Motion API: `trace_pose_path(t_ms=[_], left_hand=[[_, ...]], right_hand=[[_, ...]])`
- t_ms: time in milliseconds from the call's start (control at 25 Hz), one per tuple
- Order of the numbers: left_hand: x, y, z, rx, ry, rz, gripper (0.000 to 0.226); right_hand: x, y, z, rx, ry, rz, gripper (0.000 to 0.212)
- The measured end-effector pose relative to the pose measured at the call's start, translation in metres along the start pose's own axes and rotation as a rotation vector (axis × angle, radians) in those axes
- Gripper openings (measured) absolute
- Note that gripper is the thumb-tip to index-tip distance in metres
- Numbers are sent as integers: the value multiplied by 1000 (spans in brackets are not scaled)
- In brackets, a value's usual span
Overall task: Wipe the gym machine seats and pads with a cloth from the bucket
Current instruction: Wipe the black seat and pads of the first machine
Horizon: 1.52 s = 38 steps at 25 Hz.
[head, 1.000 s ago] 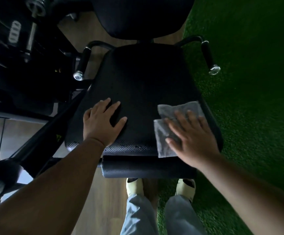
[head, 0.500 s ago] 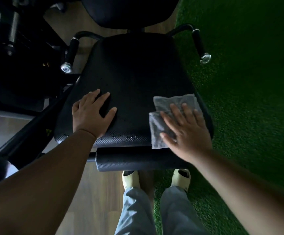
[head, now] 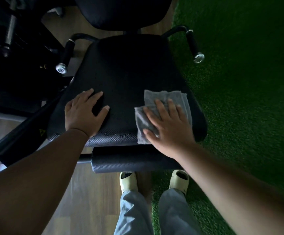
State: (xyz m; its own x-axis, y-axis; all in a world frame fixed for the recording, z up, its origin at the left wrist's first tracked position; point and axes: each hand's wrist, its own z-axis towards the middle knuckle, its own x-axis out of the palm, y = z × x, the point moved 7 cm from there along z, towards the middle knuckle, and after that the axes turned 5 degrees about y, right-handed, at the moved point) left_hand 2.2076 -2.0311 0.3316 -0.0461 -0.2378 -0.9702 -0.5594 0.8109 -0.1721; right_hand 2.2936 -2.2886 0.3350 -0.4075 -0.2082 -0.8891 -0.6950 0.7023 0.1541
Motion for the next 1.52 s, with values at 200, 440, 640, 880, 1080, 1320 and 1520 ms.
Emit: trace_pose_path(t_ms=[200, 440, 640, 880, 1080, 1320, 1520], left_hand=[[0, 0, 0, 6, -5, 5, 64], [1, 1, 1, 5, -3, 10, 66], [1, 0, 1, 15, 10, 7, 66], [3, 0, 1, 19, 61, 42, 61], [2, -2, 3, 26, 151, 63, 66], [-10, 6, 49, 66, 206, 0, 65], [10, 7, 99, 7, 217, -6, 69]], right_hand=[[-11, -86, 4, 264, -6, 76, 60], [-24, -4, 62, 236, 37, 69, 62], [-2, -12, -8, -90, 26, 23, 58], [-28, -31, 77, 469, 91, 190, 55], [-11, 49, 36, 37, 46, 51, 56], [-22, -57, 56, 419, 49, 112, 58], [-29, 2, 112, 188, 118, 97, 61]])
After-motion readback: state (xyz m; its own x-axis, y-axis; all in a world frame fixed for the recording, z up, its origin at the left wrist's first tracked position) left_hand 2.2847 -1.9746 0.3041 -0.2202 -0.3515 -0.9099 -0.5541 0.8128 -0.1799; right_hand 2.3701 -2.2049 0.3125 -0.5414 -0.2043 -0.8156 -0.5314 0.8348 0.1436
